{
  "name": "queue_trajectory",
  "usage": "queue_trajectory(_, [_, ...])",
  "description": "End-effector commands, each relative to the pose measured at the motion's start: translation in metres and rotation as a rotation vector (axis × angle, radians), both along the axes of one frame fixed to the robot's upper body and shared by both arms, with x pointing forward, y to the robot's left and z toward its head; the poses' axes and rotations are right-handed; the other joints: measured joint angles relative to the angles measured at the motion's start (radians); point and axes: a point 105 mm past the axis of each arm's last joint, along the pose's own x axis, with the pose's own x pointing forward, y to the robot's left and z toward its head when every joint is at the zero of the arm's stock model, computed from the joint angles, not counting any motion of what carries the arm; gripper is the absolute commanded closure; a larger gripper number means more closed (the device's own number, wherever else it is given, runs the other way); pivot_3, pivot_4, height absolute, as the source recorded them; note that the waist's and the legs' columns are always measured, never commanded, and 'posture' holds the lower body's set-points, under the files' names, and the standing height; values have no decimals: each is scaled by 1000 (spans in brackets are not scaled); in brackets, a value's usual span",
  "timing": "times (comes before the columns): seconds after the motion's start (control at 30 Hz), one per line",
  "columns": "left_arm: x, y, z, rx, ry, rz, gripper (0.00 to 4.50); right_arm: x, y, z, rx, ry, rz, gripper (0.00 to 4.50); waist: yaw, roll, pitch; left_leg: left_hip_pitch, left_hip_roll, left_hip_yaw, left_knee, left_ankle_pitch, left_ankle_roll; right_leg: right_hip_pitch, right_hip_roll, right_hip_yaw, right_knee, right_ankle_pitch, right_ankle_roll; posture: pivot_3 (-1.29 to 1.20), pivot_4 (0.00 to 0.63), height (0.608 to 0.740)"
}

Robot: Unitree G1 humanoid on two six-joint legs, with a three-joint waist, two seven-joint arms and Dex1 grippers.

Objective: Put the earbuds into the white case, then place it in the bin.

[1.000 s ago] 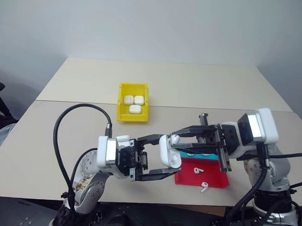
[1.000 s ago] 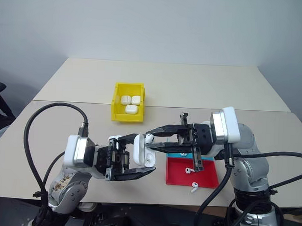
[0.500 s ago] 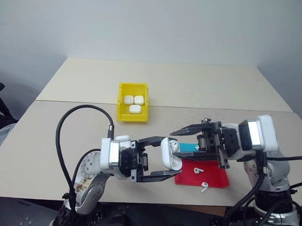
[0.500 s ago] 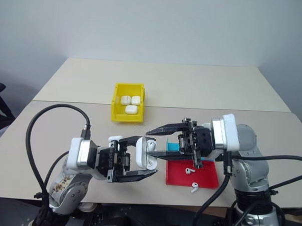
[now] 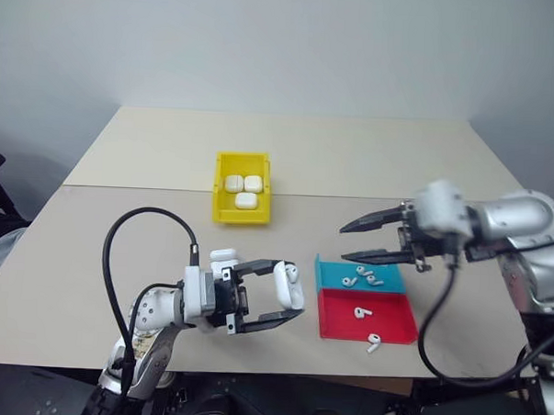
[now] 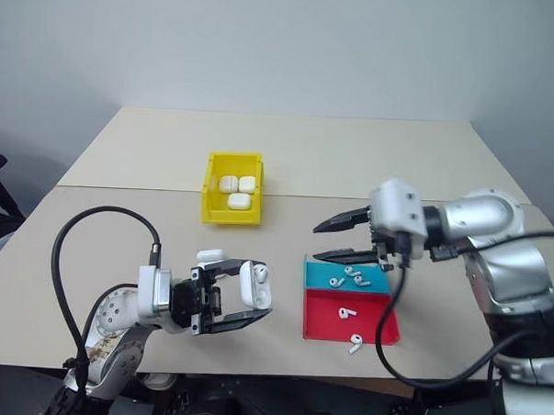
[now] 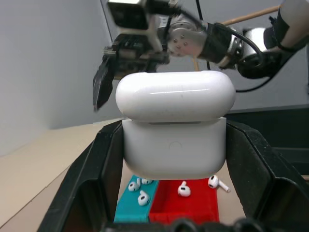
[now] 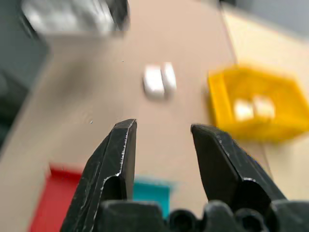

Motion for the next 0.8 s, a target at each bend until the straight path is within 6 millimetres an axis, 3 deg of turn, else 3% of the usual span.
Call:
queue_trajectory(0.03, [-8,1,7,-3,-60,2,1593,10,-1,-3,-141,-22,-7,2272,1,0,0,0,0,0,0,0,0,0,0,0,0,0,0,0,150,740])
queue_trajectory(0.13, [-12,1,5,-3,-59,2,1593,23,-5,-15,-325,-47,-28,2272,-1,0,0,-1,0,1,0,0,0,-2,0,1,0,0,0,0,150,740])
queue_trajectory(0.3, [-15,-2,5,-13,-54,9,1593,22,0,-25,-460,-178,189,2272,4,0,0,-1,0,1,-1,0,0,-2,0,0,-1,0,0,0,150,740])
queue_trajectory(0.8, [-15,0,1,-4,-55,54,1593,40,-2,-49,-739,-324,492,2272,-1,0,0,0,1,2,-1,0,0,-1,0,1,0,0,0,0,150,740])
